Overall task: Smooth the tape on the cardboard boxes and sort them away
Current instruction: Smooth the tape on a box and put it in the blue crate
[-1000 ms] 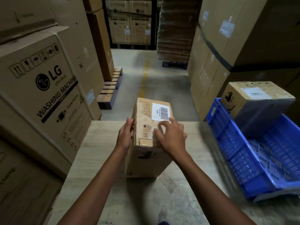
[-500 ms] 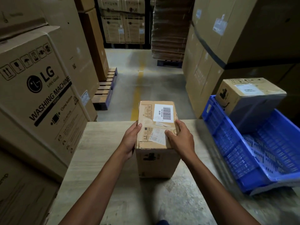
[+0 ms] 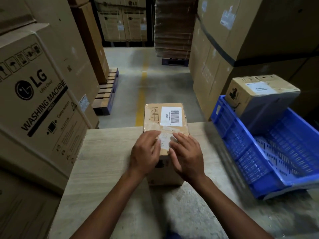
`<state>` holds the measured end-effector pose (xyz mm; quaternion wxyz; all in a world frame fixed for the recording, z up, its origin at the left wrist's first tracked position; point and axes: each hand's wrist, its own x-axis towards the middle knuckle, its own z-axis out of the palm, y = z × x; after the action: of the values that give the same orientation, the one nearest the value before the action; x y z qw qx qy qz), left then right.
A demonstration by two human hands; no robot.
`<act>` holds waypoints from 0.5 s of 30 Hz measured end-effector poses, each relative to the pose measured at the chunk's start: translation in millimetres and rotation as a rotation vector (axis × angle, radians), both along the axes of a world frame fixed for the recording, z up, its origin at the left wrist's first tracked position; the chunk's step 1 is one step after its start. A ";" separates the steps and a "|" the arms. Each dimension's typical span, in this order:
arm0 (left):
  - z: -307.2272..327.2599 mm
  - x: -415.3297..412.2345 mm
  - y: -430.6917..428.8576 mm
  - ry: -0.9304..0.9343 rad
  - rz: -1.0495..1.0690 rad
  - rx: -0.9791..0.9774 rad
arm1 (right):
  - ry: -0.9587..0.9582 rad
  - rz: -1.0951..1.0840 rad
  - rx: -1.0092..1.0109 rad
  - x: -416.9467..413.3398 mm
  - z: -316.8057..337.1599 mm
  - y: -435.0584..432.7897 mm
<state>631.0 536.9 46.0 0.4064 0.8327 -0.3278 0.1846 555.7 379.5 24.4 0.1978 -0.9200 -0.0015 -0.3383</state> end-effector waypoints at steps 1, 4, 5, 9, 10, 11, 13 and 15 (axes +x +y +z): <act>-5.1 -3.4 1.0 -0.029 -0.033 0.057 | -0.004 -0.001 -0.028 -0.7 -3.1 -0.9; -14.9 -7.5 1.0 -0.091 -0.013 0.208 | 0.015 -0.027 -0.064 -0.2 -5.5 -1.6; -12.9 -6.0 0.8 -0.095 -0.010 0.237 | 0.024 -0.024 -0.068 1.1 -2.4 -2.3; 13.3 11.1 0.9 -0.102 -0.072 0.371 | 0.151 -0.022 -0.185 17.7 23.2 -13.7; 19.5 15.6 -1.9 -0.072 -0.082 0.416 | 0.207 -0.027 -0.204 23.9 28.6 -16.0; 23.5 19.3 -6.2 -0.019 -0.079 0.468 | 0.270 -0.026 -0.210 29.1 31.7 -17.1; 24.1 24.0 -15.3 0.102 -0.031 0.565 | 0.411 -0.012 -0.203 35.3 32.2 -16.1; 19.7 25.6 -20.4 0.164 -0.004 0.627 | 0.515 -0.002 -0.216 34.6 30.7 -14.6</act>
<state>656.5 516.5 65.7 0.1556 0.9286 -0.3367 0.0062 590.3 364.9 55.1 0.0922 -0.9915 0.0137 -0.0912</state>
